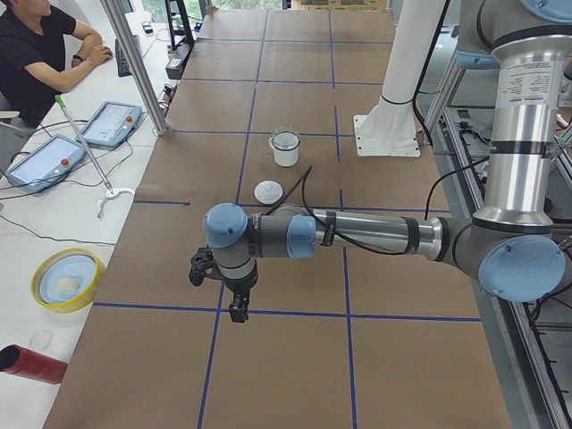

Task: Place funnel on cup

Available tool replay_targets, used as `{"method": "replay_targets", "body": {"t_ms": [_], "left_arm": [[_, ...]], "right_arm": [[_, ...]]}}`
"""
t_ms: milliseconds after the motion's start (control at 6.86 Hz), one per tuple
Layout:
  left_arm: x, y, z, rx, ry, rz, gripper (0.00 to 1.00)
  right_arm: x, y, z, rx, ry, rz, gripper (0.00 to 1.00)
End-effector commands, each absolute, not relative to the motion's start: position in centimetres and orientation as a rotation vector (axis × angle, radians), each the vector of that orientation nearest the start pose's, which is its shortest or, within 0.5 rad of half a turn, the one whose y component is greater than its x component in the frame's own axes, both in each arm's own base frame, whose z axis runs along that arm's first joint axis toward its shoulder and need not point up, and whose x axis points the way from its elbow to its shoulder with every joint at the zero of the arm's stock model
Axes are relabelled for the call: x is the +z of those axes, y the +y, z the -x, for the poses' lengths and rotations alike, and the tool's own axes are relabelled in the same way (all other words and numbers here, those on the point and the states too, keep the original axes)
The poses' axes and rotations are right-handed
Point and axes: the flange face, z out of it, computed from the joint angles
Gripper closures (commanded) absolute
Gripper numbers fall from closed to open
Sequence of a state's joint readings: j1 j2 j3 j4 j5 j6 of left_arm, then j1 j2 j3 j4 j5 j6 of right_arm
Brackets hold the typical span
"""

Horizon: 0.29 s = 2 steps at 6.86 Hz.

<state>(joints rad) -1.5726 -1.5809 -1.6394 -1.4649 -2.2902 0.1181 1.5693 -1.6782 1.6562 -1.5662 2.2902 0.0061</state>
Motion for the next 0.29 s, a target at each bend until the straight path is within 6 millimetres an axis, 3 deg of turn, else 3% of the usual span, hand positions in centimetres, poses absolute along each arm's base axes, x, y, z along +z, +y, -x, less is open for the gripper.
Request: {"method": "replay_targets", "body": {"t_ms": [0,146], "left_arm": [[63.30,-49.38,6.84,0.103,0.720,-0.020,0.00],[63.30,-49.32,6.84,0.103,0.720,-0.020,0.00]], "right_arm": [[67.08,-44.50,-6.70,0.011,-0.719,0.020,0.00],[67.08,-44.50,-6.70,0.011,-0.719,0.020,0.00]]}}
